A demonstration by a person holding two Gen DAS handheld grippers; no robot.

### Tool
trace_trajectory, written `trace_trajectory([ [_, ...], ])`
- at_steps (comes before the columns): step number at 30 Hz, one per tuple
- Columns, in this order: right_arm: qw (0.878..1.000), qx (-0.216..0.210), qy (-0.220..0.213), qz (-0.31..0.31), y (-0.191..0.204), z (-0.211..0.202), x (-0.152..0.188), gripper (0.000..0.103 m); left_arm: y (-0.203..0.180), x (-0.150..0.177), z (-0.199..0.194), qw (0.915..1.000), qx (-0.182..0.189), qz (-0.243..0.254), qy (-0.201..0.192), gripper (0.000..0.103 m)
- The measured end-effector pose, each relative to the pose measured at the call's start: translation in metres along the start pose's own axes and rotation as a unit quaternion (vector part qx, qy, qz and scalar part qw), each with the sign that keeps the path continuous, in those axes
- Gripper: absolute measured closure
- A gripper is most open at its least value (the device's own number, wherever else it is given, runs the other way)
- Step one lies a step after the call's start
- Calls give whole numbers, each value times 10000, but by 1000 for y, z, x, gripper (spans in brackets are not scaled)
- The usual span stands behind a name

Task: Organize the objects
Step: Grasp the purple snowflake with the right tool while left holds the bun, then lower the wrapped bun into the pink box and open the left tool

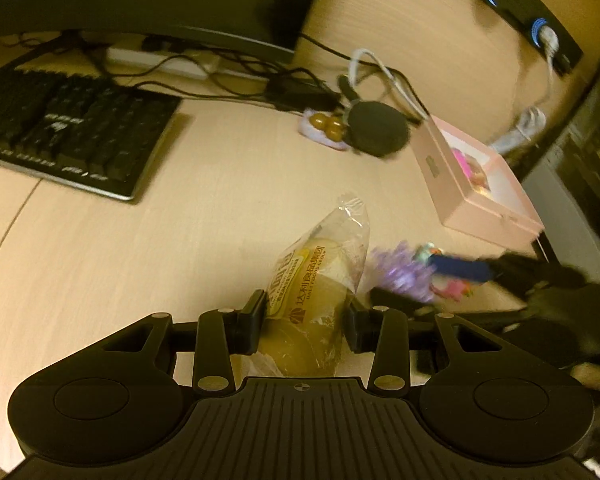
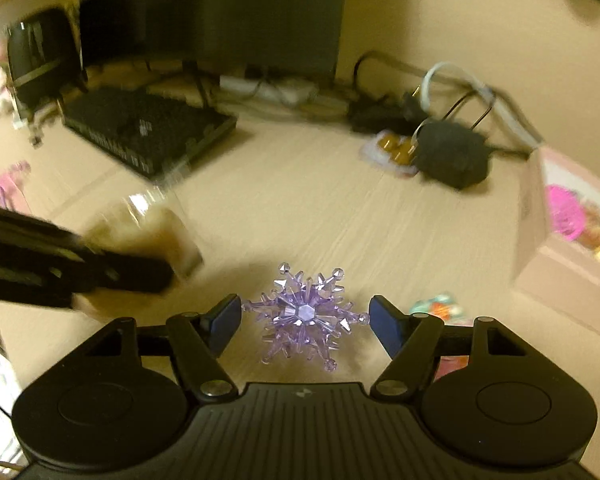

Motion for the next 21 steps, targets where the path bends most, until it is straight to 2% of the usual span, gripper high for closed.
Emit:
trace_trajectory([
  [5,9984,343,-352,284,-35,-52,8,32,-35,-3,4,9978,393,521,96,60],
  [10,9911,955,-318,875,-88,-80,38,32,-80,-18,12,9927,795,898,103,60],
  [16,9765,1380,-338,1619,-137,-105,78,32,-143,-72,36,9863,1030,1269,-206,60],
  [21,9687,1455,-449,1960,-164,-123,104,32,-198,-123,85,9864,1138,1116,-391,60],
])
Point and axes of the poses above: each gripper's, at about its wrist camera, not at the fingertips, and z roughly the way its jaws point, y to its left, x to its underside, the point moved 1 cm from there along z, roughly the way its jaws point, and after that the axes turned 2 degrees about z, right-handed, at the moved point
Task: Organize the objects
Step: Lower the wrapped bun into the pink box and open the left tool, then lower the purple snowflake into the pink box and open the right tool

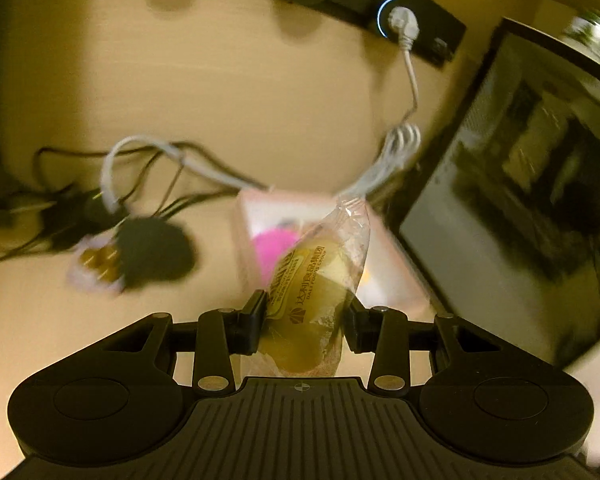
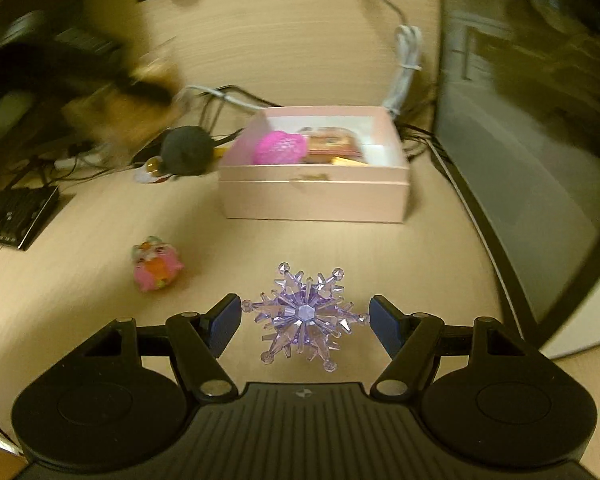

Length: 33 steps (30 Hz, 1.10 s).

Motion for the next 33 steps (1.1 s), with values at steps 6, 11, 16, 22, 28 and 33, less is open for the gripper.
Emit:
trace_trajectory([
  [6,9995,58,-76,289,-20,-1,8,32,-30,-32,81,9986,314,-422,-2,59],
  [11,9990,64,-72,434,-34,2,10,32,-50,-23,151,9966,-381,371,632,59],
  [16,9992,112,-40,390,-46,6,11,32,-32,-26,136,9996,-175,-211,93,59],
  [22,9996,21,-280,74,-44,10,-11,32,0,-12,58,9977,-56,-483,-473,59],
  [28,9949,-150,-952,-300,-30,30,-82,32,28,51,-8,9982,-409,-401,-198,59],
  [33,9899,-530,-1216,-505,1,75,-146,32,46,98,-35,9965,-579,-591,78,59],
])
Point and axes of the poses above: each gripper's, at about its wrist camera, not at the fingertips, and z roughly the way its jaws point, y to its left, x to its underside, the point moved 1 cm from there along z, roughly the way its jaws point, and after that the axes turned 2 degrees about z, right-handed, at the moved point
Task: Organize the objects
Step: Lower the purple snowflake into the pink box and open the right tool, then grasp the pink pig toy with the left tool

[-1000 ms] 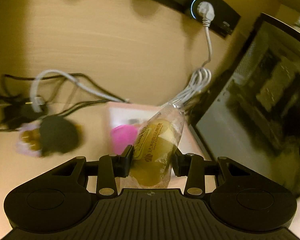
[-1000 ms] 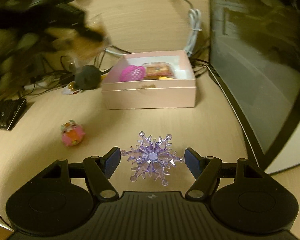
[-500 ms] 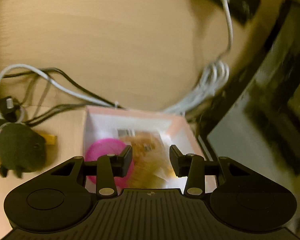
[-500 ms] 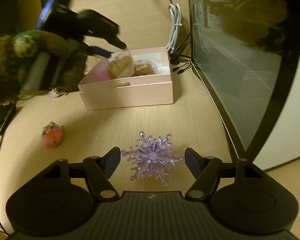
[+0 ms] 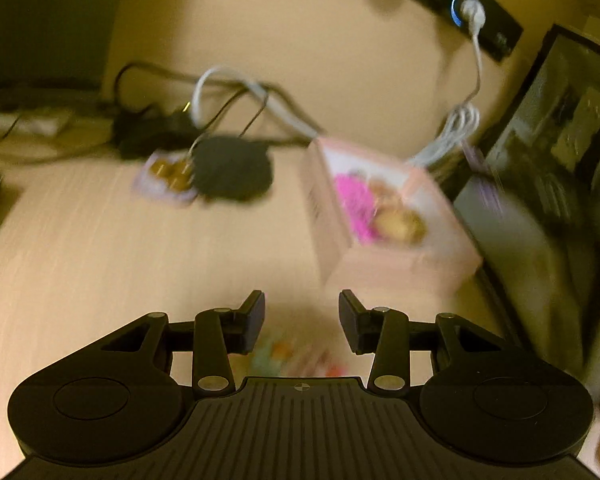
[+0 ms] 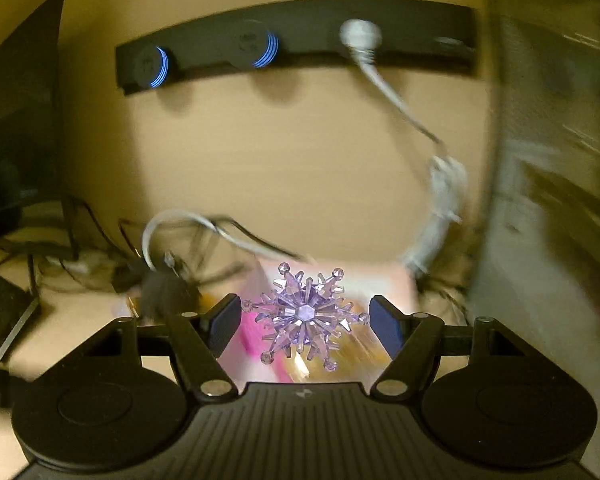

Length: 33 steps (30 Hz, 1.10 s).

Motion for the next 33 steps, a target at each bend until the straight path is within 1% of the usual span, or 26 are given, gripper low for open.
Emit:
trace_trajectory([
  [1,9999,-136,67,-54,5,13,-6,31,1,7,-1,9999,-46,101,93,59],
  [2,9997,-195,159,-74,10,25,-10,25,0,13,-3,9994,-104,265,195,59],
  [3,9996,-118,253,-60,14,36,-13,21,-3,20,-5,9983,-159,485,279,59],
  [4,9995,-49,313,-47,17,42,-13,21,-6,25,-6,9970,-170,677,323,59],
  [5,9993,-27,366,-16,19,45,-10,21,-10,29,-7,9955,-151,863,354,59],
  [7,9986,-135,483,160,20,41,0,15,-17,34,-4,9936,-96,1062,381,59],
  [8,9984,-165,508,190,21,37,6,14,-18,34,0,9940,-58,1023,385,59],
  [9,9982,-152,558,157,22,31,16,14,-17,33,4,9954,-25,867,411,59],
  [12,9971,32,760,27,22,13,46,14,-7,24,17,9989,-34,23,470,59],
  [14,9960,136,886,35,17,-1,65,14,-3,17,22,9981,-35,-416,448,59],
  [17,9934,301,1099,164,8,-19,91,14,-5,12,33,9956,-95,-692,630,59],
  [20,9890,508,1341,364,0,-30,114,14,-15,12,48,9950,-204,-561,798,58],
  [22,9865,615,1442,471,-5,-39,126,14,-23,11,57,9954,-227,-442,816,55],
  [24,9845,714,1500,558,-10,-47,135,14,-29,10,63,9959,-256,-322,811,54],
  [28,9831,838,1511,598,-10,-58,144,14,-42,10,72,9957,-425,54,816,49],
  [31,9832,917,1465,588,-9,-63,145,8,-48,18,78,9932,-431,291,1042,49],
  [33,9834,957,1430,579,-8,-63,145,8,-51,22,77,9929,-478,460,984,49],
])
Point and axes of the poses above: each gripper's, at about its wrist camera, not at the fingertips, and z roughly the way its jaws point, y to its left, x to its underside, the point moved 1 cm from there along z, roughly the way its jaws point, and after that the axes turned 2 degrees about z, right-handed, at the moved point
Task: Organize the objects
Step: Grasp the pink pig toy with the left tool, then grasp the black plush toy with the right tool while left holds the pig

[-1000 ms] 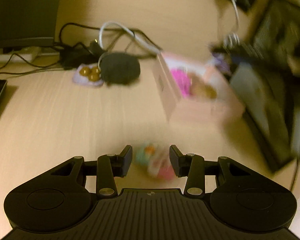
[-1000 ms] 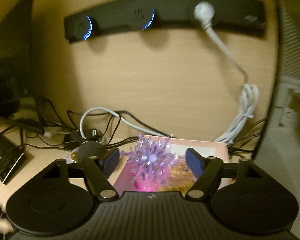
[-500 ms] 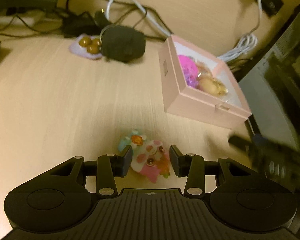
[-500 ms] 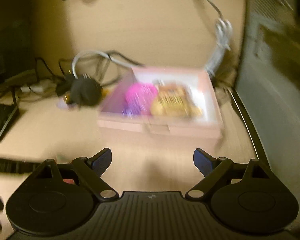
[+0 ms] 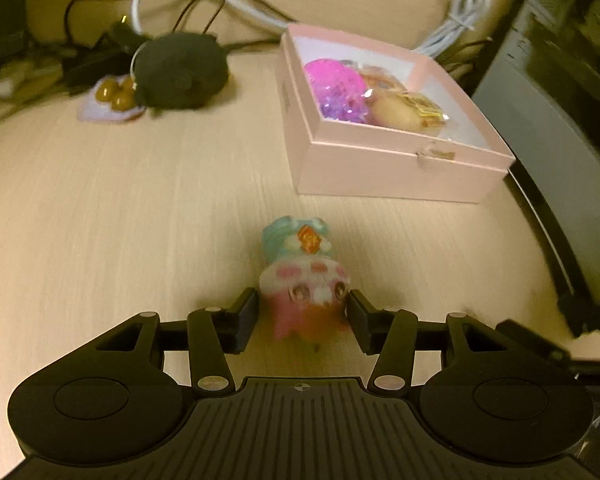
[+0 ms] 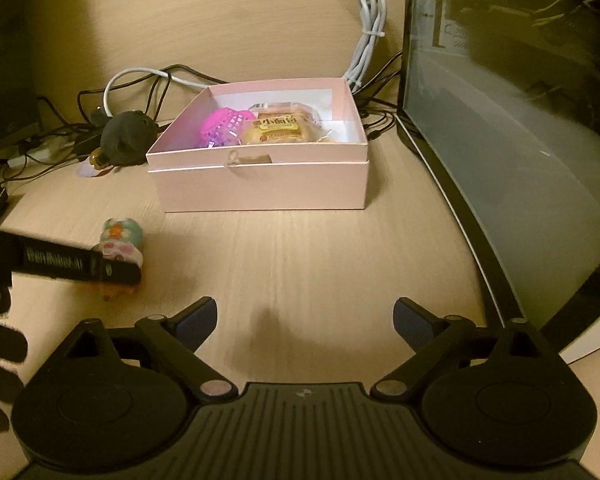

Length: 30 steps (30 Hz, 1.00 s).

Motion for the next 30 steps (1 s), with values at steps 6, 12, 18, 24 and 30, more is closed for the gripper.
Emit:
trace_trajectory([
  [6,10000,4,18,-11,3,2,2,8,8,1,-3,9998,29,-76,-180,53],
  [12,9999,-36,143,-74,11,9,6,8,8,7,-8,9996,210,150,-144,56],
  [18,9996,-139,170,-200,24,15,3,7,24,17,-21,9990,430,-116,-43,58],
  [24,9984,-313,179,-446,52,26,-7,3,64,22,-46,9973,360,-597,-208,58],
  [30,9949,-576,113,-814,97,36,-24,3,112,28,-70,9930,116,-1101,-408,59],
])
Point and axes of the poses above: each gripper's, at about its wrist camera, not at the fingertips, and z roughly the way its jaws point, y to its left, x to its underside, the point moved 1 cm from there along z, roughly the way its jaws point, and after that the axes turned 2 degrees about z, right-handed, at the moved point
